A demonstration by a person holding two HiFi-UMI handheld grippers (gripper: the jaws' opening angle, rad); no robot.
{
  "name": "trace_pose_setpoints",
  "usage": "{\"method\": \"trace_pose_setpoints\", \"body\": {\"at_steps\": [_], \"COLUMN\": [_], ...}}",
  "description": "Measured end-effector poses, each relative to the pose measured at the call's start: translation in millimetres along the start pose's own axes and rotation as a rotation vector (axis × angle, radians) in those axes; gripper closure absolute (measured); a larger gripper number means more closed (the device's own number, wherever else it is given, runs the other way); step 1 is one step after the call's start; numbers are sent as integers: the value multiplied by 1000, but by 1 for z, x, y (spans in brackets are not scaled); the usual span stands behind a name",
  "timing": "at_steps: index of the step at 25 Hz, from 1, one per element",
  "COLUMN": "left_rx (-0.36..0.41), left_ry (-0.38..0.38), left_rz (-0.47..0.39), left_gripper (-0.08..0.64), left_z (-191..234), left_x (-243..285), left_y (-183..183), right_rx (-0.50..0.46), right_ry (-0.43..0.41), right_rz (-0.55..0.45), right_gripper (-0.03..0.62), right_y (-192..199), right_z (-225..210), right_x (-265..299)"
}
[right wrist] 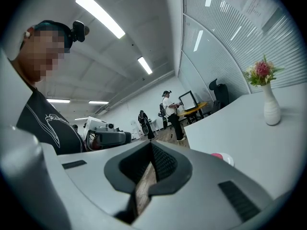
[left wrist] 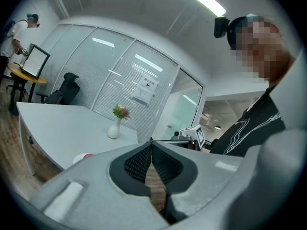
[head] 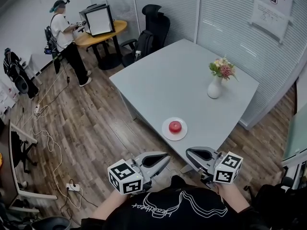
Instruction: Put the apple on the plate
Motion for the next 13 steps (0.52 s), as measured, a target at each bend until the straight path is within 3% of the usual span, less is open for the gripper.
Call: {"method": "trace_pose_setpoints", "body": {"at_steps": [13], "left_rx": [-16], "left_ry": [-43], "left_rz": [-16], "left_gripper": [545], "left_z": [9], "left_x": [-3], "left_y": [0], "right_rx": [6], "right_ry": [-25], "right_rz": [2], "right_gripper": [584], "right_y": [1], "right_z": [-5], "right_x": [8]}}
Point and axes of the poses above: the fingertips, and each gripper's own axes: x forward along the fingers, z to its left, y out of its underside, the point moved 3 cm from there along -x, backward along the fingers, and after that the axes turned 11 degrees about -x, right-handed, at the moved point
